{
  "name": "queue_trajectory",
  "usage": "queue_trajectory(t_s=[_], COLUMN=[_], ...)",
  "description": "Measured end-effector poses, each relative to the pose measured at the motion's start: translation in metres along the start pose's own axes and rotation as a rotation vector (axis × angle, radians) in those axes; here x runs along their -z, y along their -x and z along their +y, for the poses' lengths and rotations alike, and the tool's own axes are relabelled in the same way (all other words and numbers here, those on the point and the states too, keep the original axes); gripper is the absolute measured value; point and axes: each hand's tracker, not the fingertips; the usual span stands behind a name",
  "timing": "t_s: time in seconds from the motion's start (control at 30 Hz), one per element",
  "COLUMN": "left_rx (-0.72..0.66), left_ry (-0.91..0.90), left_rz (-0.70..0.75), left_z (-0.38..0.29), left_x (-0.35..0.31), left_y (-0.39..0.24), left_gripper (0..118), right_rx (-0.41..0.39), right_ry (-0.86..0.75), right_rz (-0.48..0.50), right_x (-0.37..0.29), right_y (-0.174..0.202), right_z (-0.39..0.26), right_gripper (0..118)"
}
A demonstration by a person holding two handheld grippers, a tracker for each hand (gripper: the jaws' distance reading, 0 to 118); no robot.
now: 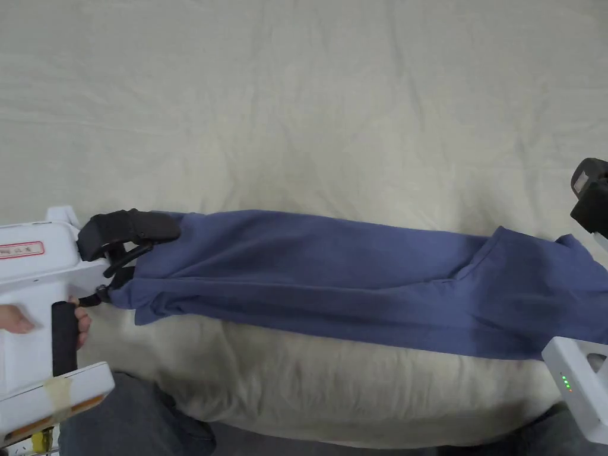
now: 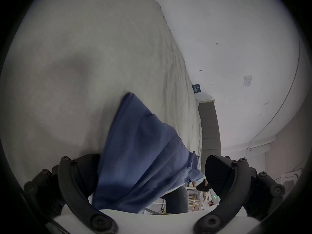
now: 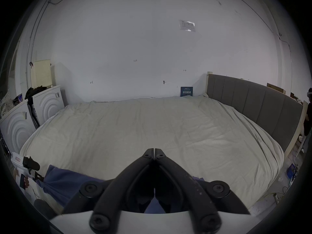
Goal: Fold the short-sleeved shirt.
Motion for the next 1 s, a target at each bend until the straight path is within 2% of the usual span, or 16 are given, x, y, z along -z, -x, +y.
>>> queue_trajectory(t_s=[0.13,0.17,0.27,0.3,0.33,0.37,0.4,0.47,0.53,0.63,0.73,0.83,1.0], left_rx=[0.027,0.006,-0.081,-0.068,-0.033,-0.014,0.012,0.002,0.028,0.252,0.455,0.477,0.569], left_ry=[-0.005,-0.003,-0.02,-0.027,-0.023,-0.019,-0.009,-0.013,-0.011,-0.011,-0.04,-0.028,0.02], left_rz=[-0.001,-0.009,0.046,0.082,0.117,0.186,0.244,0.232,0.342,0.518,0.617,0.607,0.507], left_z=[-0.004,-0.004,-0.005,-0.007,0.002,0.005,0.005,0.006,0.006,-0.004,-0.025,-0.048,-0.083], left_x=[0.012,0.016,0.024,0.026,0.025,0.026,0.028,0.026,0.028,0.029,0.028,0.035,0.077], left_y=[-0.017,-0.018,-0.016,-0.018,-0.011,-0.011,-0.014,-0.023,-0.04,-0.095,-0.154,-0.206,-0.252], left_gripper=[118,113,70,46,27,17,16,13,11,10,10,10,10], right_rx=[0.004,0.007,0.011,0.011,0.009,0.009,0.007,0.01,0.021,0.033,0.026,0.022,0.039], right_ry=[0.003,0.004,0.005,0.004,0.004,0.004,0.005,0.005,0.001,-0.007,-0.021,-0.04,-0.06], right_rz=[0.001,0.003,0.006,0.007,0.009,0.013,0.015,0.02,0.026,0.035,0.041,0.042,0.04], right_x=[-0.002,-0.002,-0.003,-0.004,-0.006,-0.007,-0.007,-0.009,-0.011,-0.016,-0.022,-0.028,-0.034], right_y=[-0.003,-0.004,-0.005,-0.006,-0.007,-0.008,-0.009,-0.011,-0.014,-0.019,-0.023,-0.029,-0.045], right_z=[-0.001,-0.001,-0.002,-0.003,-0.004,-0.004,-0.004,-0.005,-0.006,-0.005,-0.002,0.001,0.003], right_gripper=[1,1,1,1,1,1,1,1,1,1,1,1,1])
